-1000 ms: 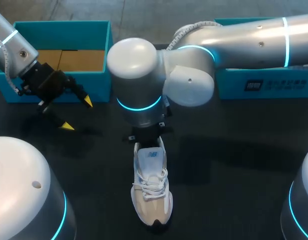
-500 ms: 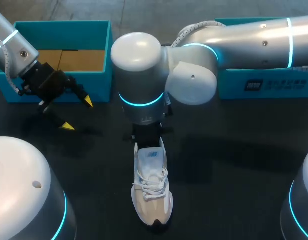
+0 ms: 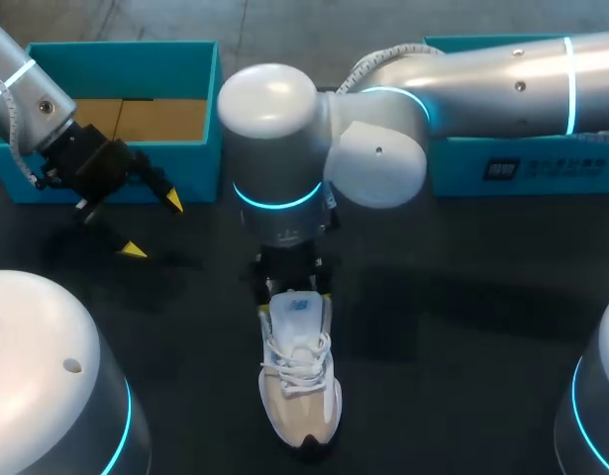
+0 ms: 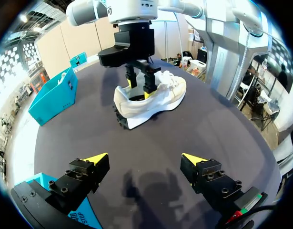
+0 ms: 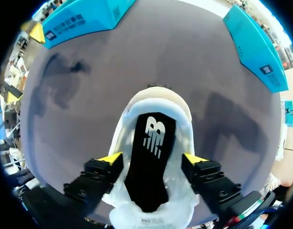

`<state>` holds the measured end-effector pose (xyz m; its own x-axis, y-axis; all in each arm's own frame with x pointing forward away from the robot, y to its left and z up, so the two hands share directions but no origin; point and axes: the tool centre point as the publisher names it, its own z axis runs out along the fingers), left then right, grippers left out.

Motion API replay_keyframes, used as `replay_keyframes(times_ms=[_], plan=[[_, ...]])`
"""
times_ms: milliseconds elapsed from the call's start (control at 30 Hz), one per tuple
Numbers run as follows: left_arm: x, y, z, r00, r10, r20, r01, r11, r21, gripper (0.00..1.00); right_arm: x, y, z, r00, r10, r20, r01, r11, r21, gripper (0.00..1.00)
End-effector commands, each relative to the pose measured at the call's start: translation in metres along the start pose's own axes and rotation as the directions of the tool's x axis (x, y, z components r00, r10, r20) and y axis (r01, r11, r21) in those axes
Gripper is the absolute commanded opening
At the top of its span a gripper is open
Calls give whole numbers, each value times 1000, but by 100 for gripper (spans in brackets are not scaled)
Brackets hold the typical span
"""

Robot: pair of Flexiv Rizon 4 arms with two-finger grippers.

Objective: Take the shoe out of the shoebox, open the shoe tongue, remove and reinsert the insole, then place the shoe into the shoebox

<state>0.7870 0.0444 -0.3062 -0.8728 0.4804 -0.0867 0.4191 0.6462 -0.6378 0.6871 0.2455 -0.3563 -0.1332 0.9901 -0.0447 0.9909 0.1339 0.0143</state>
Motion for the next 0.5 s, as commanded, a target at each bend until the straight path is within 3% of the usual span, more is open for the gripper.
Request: replay_keyframes(times_ms=[33,500], plan=[[0,0,-1,1000,0,-2,0,1000,-3,100,0,-6,-2,1000,7,-1,-7,1000,0,100],[0,0,-1,1000,0,-2,0,1000,-3,100,3,-21,-7,999,35,-13,-35,999,30,100]])
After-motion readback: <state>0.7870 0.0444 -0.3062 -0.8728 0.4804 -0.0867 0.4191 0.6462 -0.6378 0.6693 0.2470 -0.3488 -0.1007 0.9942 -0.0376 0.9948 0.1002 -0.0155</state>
